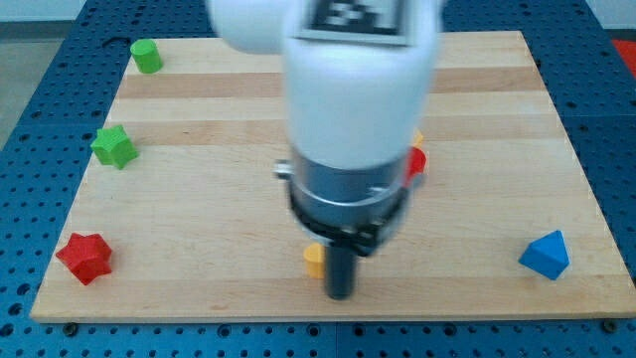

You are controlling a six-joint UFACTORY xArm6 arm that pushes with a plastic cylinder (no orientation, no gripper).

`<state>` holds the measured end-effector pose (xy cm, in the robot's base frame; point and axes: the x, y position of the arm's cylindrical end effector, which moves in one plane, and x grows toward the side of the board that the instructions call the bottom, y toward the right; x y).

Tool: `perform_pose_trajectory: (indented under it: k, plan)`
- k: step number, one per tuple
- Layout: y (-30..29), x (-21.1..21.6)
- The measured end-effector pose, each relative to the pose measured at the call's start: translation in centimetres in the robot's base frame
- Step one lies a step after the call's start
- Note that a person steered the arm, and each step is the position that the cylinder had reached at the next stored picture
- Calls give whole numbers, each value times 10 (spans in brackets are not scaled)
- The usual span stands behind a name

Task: Move yellow heart right a bit

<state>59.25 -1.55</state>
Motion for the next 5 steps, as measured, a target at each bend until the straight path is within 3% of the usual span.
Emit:
perform_pose_trajectory:
  k: [2, 4, 5]
  plan:
    - [-39, -103]
    - [-91, -78]
    - [-95, -104]
